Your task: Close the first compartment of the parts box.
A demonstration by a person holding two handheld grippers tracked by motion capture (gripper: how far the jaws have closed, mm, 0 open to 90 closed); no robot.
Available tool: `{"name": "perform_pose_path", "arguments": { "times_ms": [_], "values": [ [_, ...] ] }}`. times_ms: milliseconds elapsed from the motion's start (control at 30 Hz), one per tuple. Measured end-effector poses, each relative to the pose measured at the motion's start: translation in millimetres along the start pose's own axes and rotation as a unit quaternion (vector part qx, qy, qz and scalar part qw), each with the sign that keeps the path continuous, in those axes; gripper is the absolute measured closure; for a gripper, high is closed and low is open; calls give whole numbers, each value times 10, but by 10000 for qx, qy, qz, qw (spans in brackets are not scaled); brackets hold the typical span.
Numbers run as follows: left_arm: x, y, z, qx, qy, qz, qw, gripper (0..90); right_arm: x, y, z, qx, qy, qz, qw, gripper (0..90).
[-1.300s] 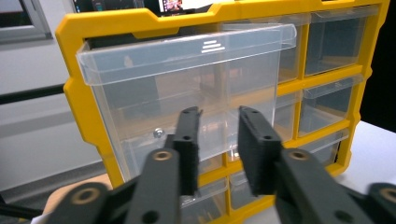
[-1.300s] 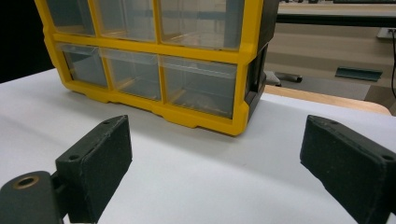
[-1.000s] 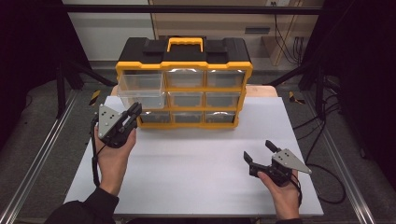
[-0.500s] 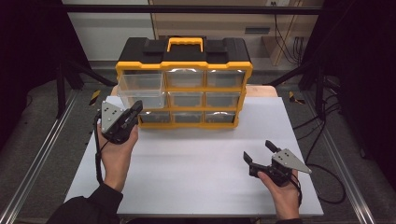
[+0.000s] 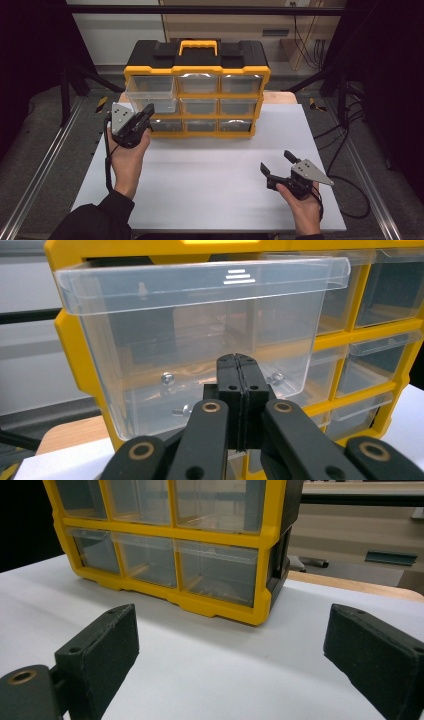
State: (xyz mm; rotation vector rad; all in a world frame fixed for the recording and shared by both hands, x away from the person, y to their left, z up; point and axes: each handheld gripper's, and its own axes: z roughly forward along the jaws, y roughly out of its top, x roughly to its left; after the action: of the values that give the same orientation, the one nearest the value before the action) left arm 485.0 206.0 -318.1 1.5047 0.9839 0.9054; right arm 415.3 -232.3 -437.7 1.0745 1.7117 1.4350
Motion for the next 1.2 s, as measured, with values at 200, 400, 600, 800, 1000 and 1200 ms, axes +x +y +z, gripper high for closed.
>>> {"name": "perform_pose_path", "arguments": {
  "times_ms": [200,400,600,800,1000,1200],
  "values": [
    [21,8,59,56,20,-8,10000,896,4,-1,2,10,65,18,10000,53],
    [45,24,144,104,21,-59,9999,896,3,0,1,21,94,9,10000,56],
    [83,36,263,123,64,-109,9998,897,-15,-15,4,80,72,5,9999,73],
    [116,64,308,121,110,-108,9998,897,6,-11,6,50,99,-105,9999,90],
    [109,84,372,178,88,-88,9998,897,-12,-15,-1,34,52,-66,10000,96],
    [71,69,425,215,89,-23,9997,897,-2,-11,-10,38,57,-72,10000,96]
  ]
}}
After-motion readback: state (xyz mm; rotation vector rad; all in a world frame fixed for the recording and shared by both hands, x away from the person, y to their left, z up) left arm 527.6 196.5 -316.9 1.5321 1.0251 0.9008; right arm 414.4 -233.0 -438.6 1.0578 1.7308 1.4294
